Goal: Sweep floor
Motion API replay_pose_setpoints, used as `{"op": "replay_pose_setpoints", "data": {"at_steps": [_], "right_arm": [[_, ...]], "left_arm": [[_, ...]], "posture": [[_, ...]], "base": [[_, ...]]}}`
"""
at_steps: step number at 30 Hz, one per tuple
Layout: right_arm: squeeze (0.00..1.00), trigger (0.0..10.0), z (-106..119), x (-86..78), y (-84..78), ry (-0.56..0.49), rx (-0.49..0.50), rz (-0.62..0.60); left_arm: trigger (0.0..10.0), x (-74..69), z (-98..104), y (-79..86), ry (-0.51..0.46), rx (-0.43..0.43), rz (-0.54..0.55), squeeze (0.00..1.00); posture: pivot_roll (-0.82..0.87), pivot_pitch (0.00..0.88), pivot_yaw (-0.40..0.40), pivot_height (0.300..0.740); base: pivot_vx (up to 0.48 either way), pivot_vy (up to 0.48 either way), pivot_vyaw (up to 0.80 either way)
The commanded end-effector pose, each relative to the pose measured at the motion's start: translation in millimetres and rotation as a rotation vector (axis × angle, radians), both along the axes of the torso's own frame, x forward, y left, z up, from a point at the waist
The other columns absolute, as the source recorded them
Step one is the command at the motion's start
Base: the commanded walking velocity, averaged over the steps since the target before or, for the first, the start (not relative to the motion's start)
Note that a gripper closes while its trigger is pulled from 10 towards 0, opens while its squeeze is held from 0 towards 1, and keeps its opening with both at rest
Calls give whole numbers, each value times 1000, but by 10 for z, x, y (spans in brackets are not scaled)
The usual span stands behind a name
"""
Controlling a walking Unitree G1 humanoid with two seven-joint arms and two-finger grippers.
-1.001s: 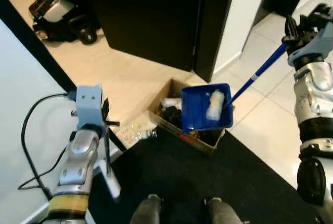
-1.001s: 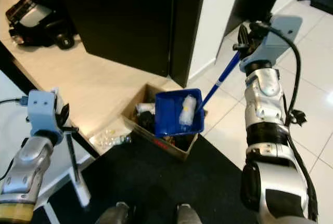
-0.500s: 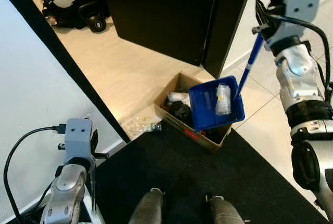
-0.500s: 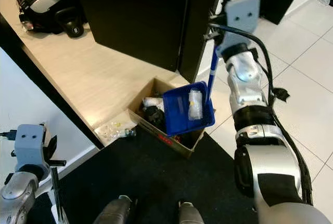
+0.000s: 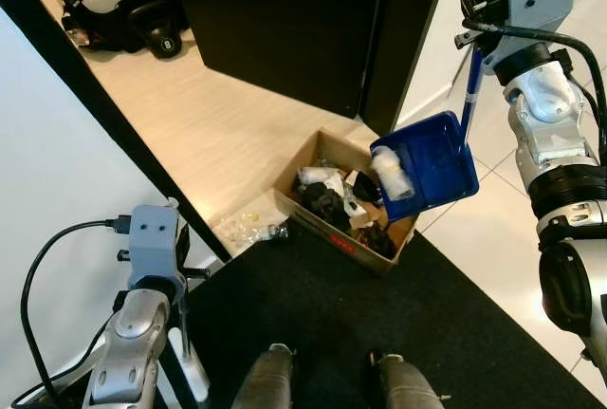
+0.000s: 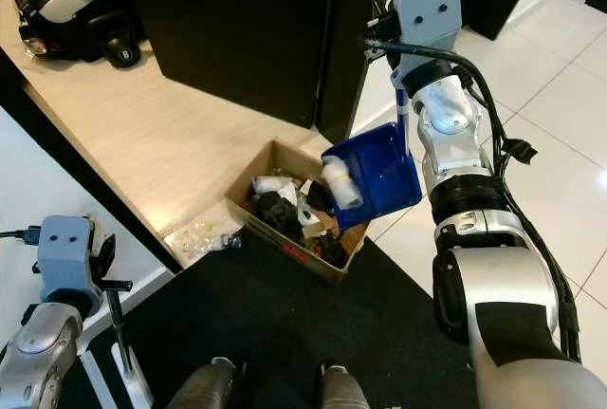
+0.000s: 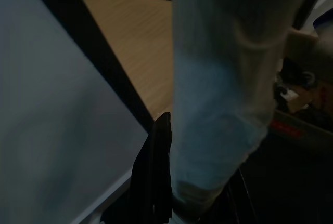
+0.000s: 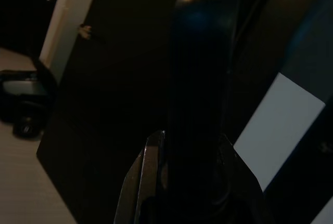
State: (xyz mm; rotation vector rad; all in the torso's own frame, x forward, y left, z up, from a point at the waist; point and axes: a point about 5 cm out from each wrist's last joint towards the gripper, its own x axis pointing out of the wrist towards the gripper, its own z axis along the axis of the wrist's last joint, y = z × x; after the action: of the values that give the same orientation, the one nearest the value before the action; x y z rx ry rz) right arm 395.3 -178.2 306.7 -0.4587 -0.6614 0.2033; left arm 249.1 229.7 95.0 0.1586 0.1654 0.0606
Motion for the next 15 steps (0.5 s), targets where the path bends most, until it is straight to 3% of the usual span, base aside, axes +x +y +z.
{"op": "replay_pose_setpoints", "data": {"at_steps": [1, 5, 9, 13, 14, 15], "right_arm": [[0, 10000, 111, -32, 129, -70, -93, 43], [0, 10000, 101, -21, 219, -52, -100, 87], [0, 10000, 124, -2, 108, -31, -19, 60], [0, 10000, 153, 1, -256, 5, 271, 1], [0, 10000, 153, 1, -256, 5, 271, 1], [0, 10000, 146, -14, -334, 3, 331, -8]], "left_arm": [[10000, -18, -39, 4, 10, 17, 19, 0], [10000, -12, -43, -9, 4, 11, 30, 0], [10000, -6, -50, -25, 2, 6, 36, 0], [10000, 28, -57, -53, -1, -1, 32, 0], [10000, 28, -57, -53, -1, -1, 32, 0], [10000, 44, -60, -61, 0, -1, 28, 0]], "posture": [[188, 197, -23, 740], [189, 194, -36, 740], [189, 188, -40, 740], [174, 179, -30, 740], [174, 179, -30, 740], [171, 178, -26, 740]], "base": [[0, 0, 0], [0, 0, 0], [0, 0, 0], [0, 0, 0], [0, 0, 0], [0, 0, 0]]}}
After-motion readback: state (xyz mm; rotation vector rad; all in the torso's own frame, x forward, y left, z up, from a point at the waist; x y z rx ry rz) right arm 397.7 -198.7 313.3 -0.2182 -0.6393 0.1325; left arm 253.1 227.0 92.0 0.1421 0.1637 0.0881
